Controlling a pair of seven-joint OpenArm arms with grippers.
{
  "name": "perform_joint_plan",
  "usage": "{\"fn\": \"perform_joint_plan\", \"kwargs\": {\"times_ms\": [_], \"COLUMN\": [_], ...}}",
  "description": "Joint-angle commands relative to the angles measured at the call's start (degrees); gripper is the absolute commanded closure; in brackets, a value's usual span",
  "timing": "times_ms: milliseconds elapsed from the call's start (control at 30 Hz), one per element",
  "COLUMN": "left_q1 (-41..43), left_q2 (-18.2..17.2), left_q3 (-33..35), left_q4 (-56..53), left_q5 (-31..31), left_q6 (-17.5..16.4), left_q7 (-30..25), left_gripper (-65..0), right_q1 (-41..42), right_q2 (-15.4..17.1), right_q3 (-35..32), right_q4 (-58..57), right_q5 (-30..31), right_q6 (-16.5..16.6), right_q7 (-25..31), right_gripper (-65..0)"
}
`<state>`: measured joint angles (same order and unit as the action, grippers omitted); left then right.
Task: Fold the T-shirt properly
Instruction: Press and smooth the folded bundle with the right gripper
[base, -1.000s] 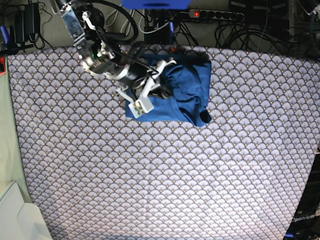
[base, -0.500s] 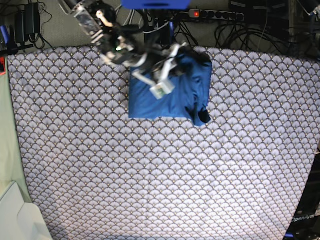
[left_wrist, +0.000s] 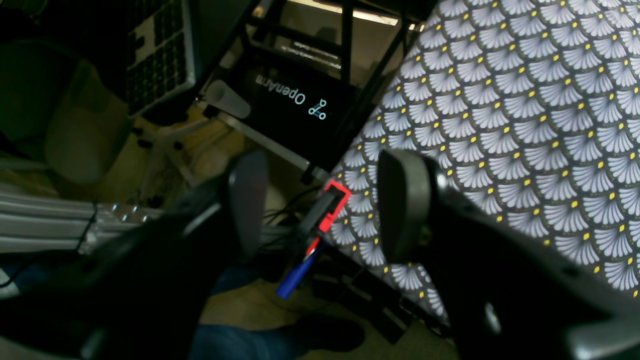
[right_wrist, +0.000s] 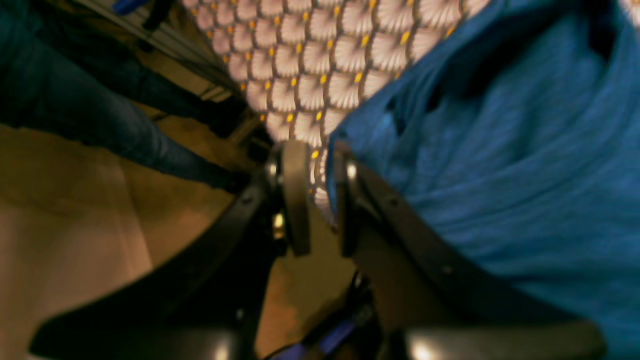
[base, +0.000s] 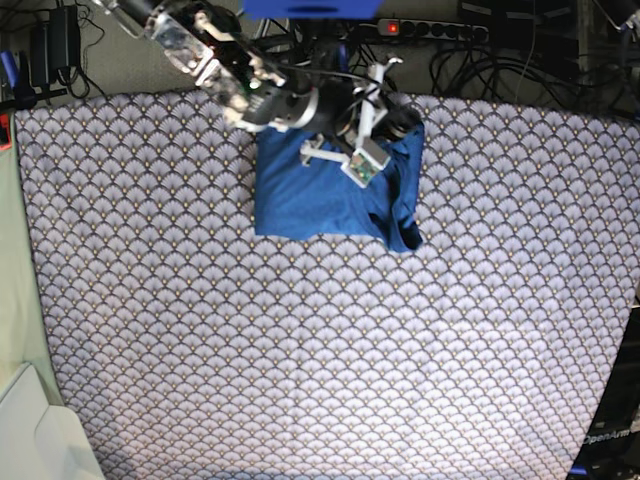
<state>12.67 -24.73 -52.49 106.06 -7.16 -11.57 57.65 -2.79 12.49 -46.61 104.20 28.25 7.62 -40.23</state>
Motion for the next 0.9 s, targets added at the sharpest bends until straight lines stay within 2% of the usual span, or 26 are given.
{"fn": "perform_joint_plan", "kwargs": {"times_ms": [0, 167, 233, 300, 500, 733, 867], "left_q1": [-0.23, -0.23, -0.23, -0.23, -0.23, -0.14, -0.05], "left_q2": [-1.25, -1.16, -1.07, -1.07, -1.07, -1.07, -1.16], "left_q3": [-0.39, -0.39, -0.39, -0.39, -0.39, -0.48, -0.39], "left_q4": [0.71, 0.62, 0.62, 0.71, 1.15, 1.24, 1.24], "left_q5": [0.17, 0.17, 0.17, 0.17, 0.17, 0.17, 0.17], "left_q6": [0.54, 0.54, 0.54, 0.54, 0.54, 0.54, 0.54], "left_q7": [-1.08, -1.08, -1.08, -1.08, -1.08, -0.99, -0.81], "left_gripper": [-33.8, -33.8, -33.8, -33.8, -33.8, -33.8, -33.8], "right_q1": [0.98, 0.9, 1.34, 1.78, 1.86, 4.59, 4.59], "right_q2": [0.56, 1.35, 1.27, 0.65, -4.1, -4.8, -6.56], "right_q3": [0.76, 8.85, 9.99, 9.99, 9.73, 2.17, 1.38], "right_q4": [2.48, 2.57, 0.19, -1.74, -8.25, -13.61, -16.25], "right_q5": [0.72, 0.8, 0.98, 0.98, 0.72, 0.72, 0.72], "right_q6": [0.25, 0.34, 0.51, 0.51, 0.6, 0.6, 0.6], "right_q7": [1.5, 1.41, 1.41, 1.94, 2.03, 3.79, 4.76], "right_gripper": [-10.6, -10.6, -10.6, -10.6, -10.6, -10.6, -10.6]}}
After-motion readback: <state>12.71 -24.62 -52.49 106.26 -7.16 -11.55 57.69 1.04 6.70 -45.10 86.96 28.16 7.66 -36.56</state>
